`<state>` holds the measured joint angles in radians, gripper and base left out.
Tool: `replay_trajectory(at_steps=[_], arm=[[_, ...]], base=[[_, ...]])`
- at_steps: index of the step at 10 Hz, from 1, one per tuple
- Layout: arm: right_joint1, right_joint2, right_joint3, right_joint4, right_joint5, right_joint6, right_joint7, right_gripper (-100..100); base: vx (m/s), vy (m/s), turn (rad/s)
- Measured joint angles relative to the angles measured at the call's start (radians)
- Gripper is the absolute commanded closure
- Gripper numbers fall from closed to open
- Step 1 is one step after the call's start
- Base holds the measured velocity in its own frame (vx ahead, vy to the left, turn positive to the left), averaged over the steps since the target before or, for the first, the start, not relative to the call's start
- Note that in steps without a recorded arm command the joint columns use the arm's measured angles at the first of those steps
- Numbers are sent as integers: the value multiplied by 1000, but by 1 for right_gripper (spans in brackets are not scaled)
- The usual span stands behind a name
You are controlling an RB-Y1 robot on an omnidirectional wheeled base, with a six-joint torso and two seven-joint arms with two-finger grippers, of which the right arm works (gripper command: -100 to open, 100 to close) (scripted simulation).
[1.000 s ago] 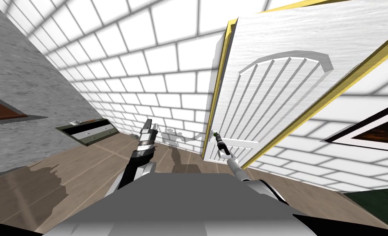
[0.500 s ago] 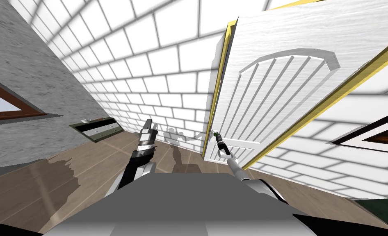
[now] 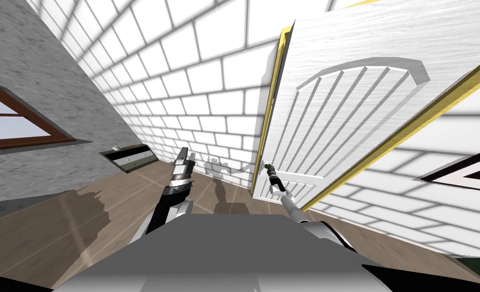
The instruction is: Pull the door open
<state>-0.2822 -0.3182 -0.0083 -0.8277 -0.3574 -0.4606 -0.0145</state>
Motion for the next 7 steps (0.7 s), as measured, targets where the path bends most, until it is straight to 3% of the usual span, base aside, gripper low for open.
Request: replay_trajectory(at_steps=[7], arm=[[-18,-3,0,40,-56,-17,-165,100]], base=[[-41,-22,65]])
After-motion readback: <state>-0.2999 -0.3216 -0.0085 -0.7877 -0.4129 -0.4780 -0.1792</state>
